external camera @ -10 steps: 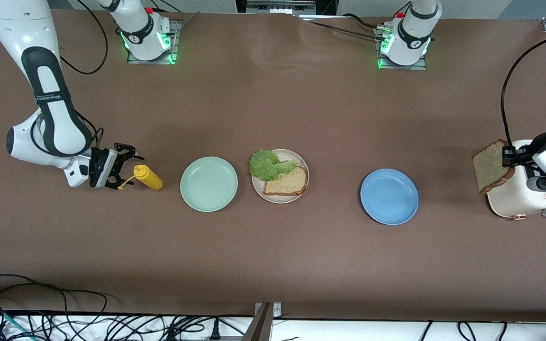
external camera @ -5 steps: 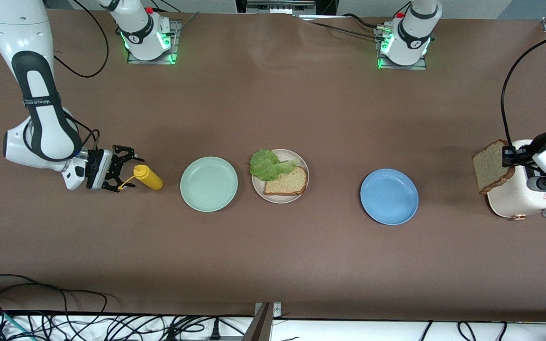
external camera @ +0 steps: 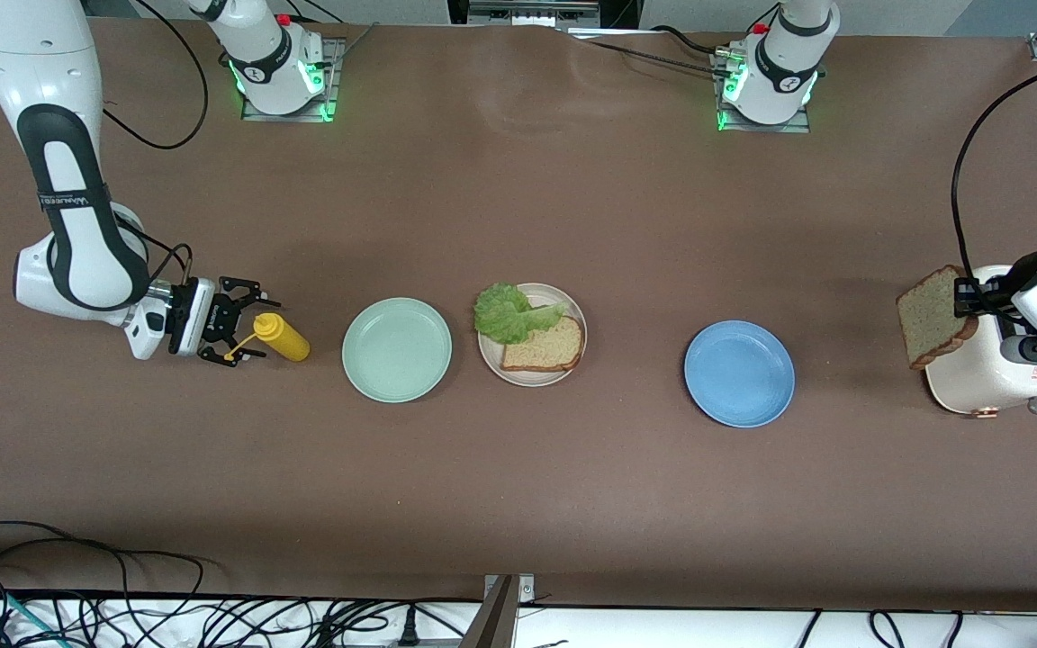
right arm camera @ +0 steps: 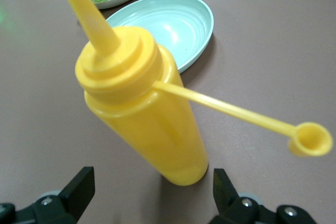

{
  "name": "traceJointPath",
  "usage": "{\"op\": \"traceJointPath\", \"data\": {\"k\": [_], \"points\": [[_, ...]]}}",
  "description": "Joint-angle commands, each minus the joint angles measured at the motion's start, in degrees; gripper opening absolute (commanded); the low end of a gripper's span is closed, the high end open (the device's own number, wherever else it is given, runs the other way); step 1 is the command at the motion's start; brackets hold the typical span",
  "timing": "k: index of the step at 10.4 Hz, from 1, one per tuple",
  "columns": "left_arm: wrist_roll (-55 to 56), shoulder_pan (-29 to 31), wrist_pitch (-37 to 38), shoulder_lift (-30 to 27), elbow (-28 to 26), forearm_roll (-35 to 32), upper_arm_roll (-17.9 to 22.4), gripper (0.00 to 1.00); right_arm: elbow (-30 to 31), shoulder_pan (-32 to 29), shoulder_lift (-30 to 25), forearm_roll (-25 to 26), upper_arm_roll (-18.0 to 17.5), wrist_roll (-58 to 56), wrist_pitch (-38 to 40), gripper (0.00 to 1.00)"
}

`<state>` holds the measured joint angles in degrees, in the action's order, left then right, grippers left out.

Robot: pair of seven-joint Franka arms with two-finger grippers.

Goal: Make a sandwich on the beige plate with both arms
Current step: 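Close the right gripper around the yellow mustard bottle and lift it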

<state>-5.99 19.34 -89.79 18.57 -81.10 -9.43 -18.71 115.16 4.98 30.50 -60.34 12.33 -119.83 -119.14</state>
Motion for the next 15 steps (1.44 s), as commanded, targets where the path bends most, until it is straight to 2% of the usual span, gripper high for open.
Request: {"op": "traceJointPath", "data": {"k": [1, 7, 15], "points": [[-0.16, -0.09, 1.02, -0.29, 0.77, 0.46, 0.25, 0.0, -2.39, -0.5, 2.01, -3.45, 0.24, -4.35, 1.89, 1.0], [-0.25, 0.17, 1.02, -0.2, 0.77, 0.64, 0.34, 0.0, -3.8, -0.58, 4.38, -10.04, 0.24, -8.04, 4.18, 1.0], [-0.25, 0.26, 1.02, -0.2, 0.77, 0.64, 0.34, 0.0, -4.42, -0.32, 5.79, -14.98, 0.16, -10.34, 7.43, 1.0]]}}
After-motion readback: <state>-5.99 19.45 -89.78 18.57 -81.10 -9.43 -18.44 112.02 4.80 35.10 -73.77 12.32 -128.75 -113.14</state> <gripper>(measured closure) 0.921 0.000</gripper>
